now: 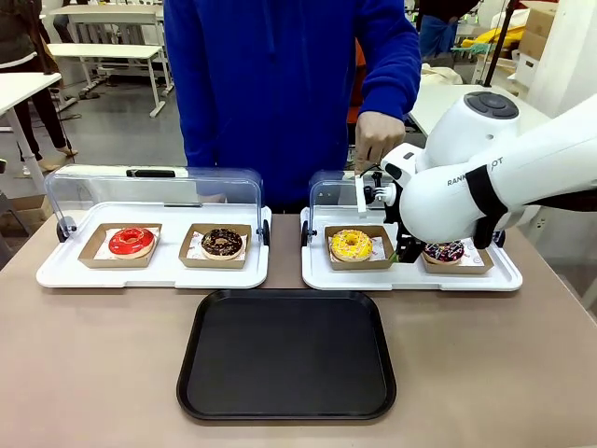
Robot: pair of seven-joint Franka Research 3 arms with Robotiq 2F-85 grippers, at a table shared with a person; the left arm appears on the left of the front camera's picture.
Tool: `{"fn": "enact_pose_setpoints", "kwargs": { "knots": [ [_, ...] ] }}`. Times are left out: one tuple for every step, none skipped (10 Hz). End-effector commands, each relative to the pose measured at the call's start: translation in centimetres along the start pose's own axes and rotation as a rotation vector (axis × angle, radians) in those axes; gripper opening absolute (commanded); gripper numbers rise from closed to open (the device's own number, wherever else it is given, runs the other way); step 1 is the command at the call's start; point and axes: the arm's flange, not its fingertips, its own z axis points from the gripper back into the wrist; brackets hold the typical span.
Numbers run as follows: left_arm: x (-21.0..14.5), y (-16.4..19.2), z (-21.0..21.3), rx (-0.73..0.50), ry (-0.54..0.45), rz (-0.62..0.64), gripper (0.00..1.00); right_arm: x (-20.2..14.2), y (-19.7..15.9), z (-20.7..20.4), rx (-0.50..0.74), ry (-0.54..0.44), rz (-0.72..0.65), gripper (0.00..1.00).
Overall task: Move the third donut from the left to the tray.
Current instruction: Pick up the Paper togo box containing the Donut indicated by the person and place it on the Handle tray.
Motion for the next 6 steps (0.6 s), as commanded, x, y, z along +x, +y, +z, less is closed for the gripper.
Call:
{"fn": "enact_pose_setpoints", "kwargs": {
  "knots": [
    [0.3,-0.1,0.0,-0.005,-0.015,-0.014,1.0,0.0,0.1,0.0,0.014,0.005,0.0,1.0],
    [0.3,-0.1,0.0,-0.005,-0.015,-0.014,1.0,0.0,0.1,0.0,0.014,0.005,0.0,1.0],
    [0.3,-0.1,0.0,-0.005,-0.015,-0.014,1.0,0.0,0.0,0.0,0.003,0.001,0.0,1.0],
    [0.3,-0.1,0.0,-0.005,-0.015,-0.014,1.0,0.2,-0.1,-0.9,0.013,-0.005,0.001,1.0],
    [0.3,-0.1,0.0,-0.005,-0.015,-0.014,1.0,0.4,-0.1,-1.5,0.011,0.001,0.012,1.0],
    [0.3,-0.1,0.0,-0.005,-0.015,-0.014,1.0,0.4,-0.1,-2.0,0.02,-0.002,0.025,1.0]
  ]
}}
